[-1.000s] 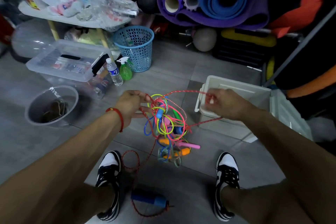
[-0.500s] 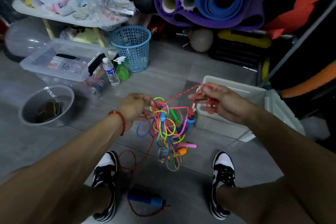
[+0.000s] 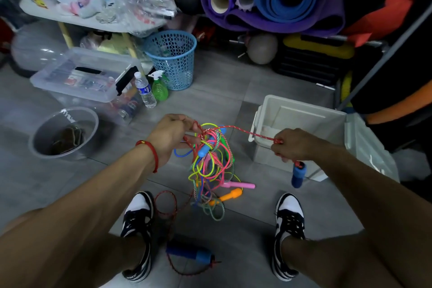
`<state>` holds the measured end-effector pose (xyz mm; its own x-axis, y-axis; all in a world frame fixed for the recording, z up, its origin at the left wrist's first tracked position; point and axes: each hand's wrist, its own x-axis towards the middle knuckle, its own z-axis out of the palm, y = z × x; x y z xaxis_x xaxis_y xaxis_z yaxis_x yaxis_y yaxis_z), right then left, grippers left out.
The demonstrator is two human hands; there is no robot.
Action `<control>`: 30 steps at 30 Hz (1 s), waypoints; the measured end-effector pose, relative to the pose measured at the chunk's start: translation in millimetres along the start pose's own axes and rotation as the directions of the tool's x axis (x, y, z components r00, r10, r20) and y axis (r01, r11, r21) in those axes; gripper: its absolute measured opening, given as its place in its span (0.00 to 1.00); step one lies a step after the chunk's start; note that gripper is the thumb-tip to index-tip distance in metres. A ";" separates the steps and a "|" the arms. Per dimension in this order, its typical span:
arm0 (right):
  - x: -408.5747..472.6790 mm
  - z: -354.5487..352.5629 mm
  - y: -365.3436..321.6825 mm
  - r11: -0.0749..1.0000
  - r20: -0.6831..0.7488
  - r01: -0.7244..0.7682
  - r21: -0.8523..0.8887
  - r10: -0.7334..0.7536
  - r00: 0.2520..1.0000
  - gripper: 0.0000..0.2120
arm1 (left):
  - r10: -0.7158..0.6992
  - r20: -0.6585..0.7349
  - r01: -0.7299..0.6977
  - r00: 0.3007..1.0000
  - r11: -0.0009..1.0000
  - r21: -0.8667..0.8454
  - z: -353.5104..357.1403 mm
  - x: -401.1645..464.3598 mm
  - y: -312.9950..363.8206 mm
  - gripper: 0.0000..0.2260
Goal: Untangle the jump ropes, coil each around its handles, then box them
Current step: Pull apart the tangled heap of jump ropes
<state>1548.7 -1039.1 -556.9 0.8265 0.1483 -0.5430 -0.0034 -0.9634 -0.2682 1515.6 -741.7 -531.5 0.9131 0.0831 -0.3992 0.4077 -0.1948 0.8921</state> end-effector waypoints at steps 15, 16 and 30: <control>7.3 2.9 -67.2 0.794 -0.468 0.601 0.094 -0.498 0.730 0.07 | 0.133 0.170 -0.144 0.976 0.988 0.056 11.2 -3.9 11.4 0.13; 5.4 3.0 -72.2 0.785 -0.446 0.614 0.083 -0.522 0.727 0.08 | 0.159 0.200 -0.177 0.967 0.981 0.077 10.5 -3.5 9.9 0.12; 17.2 4.4 -78.5 0.832 -0.476 0.546 0.099 -0.442 0.760 0.04 | 0.253 0.355 -0.359 0.900 0.891 0.277 -5.4 -8.1 16.3 0.14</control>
<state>1560.7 -959.9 -548.6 0.8977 0.4324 0.0846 0.3926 -0.6981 -0.5988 1514.8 -740.3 -512.6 0.9238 -0.3209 -0.2089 0.0345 -0.4737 0.8800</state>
